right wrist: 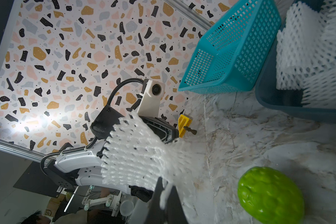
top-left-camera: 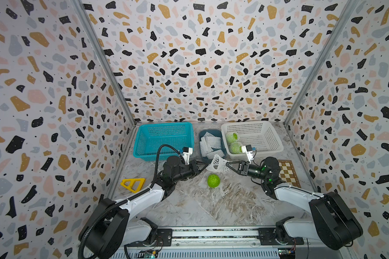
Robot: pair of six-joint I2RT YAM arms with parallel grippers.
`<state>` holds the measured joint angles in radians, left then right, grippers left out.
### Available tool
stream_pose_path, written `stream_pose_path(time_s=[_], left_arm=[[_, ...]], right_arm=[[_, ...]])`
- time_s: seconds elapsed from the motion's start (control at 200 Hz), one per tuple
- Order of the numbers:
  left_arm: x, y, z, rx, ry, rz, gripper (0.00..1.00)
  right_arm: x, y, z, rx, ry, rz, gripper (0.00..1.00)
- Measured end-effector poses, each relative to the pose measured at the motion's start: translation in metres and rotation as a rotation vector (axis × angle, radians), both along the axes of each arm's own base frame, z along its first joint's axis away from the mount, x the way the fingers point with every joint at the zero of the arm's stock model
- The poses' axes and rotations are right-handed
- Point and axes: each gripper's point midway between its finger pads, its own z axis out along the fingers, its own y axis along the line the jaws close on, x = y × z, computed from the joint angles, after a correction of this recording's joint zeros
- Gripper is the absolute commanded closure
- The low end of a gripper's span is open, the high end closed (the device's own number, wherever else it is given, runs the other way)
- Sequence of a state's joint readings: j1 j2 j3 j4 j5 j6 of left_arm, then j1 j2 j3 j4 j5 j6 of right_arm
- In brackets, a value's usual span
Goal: Sleeve custard apples in foam nets
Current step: Put on the foam net on the custard apple.
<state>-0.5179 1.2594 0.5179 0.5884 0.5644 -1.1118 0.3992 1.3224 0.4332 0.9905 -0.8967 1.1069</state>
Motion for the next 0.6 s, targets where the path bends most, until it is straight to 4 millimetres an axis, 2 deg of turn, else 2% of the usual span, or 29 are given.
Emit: stream_pose_path(time_s=[0.285,0.601], left_arm=[[0.002,-0.004,-0.015,0.011,0.04,-0.014,1.0],[0.001,-0.004,-0.02,0.018,0.049,-0.017,1.0]], right_arm=[[-0.006,0.014,-0.032,-0.062,0.072,0.038,1.0],[-0.005,0.017,-0.047,-0.091,0.098,0.041,1.0]])
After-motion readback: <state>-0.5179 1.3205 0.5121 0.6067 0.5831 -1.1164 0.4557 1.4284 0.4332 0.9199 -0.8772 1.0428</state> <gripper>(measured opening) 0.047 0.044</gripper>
